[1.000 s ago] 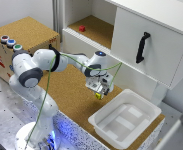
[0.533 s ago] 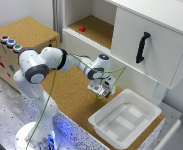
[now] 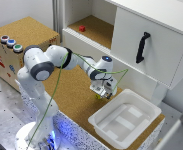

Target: Slide the yellow block towards the left

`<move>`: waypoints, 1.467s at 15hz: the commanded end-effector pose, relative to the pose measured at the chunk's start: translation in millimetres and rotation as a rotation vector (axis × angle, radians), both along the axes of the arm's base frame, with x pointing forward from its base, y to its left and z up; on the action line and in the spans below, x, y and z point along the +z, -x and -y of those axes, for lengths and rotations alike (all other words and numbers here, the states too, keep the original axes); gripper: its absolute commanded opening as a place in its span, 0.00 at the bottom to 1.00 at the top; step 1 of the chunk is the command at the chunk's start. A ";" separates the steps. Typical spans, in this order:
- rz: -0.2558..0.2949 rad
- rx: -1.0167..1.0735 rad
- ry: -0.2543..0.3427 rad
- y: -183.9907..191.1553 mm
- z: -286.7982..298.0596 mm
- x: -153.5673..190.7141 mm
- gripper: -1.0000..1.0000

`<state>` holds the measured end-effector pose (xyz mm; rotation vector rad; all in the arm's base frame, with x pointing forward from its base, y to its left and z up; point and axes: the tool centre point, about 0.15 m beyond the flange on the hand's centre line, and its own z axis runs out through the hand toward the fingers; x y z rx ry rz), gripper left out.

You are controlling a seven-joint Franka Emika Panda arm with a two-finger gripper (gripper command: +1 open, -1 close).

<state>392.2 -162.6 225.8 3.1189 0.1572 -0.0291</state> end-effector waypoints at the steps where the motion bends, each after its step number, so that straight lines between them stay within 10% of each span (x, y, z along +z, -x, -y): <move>1: -0.024 0.011 -0.027 -15.2 -17.0 -10.0 0.00; 22: -0.042 0.091 -0.103 -15.7 -108.2 -19.7 0.00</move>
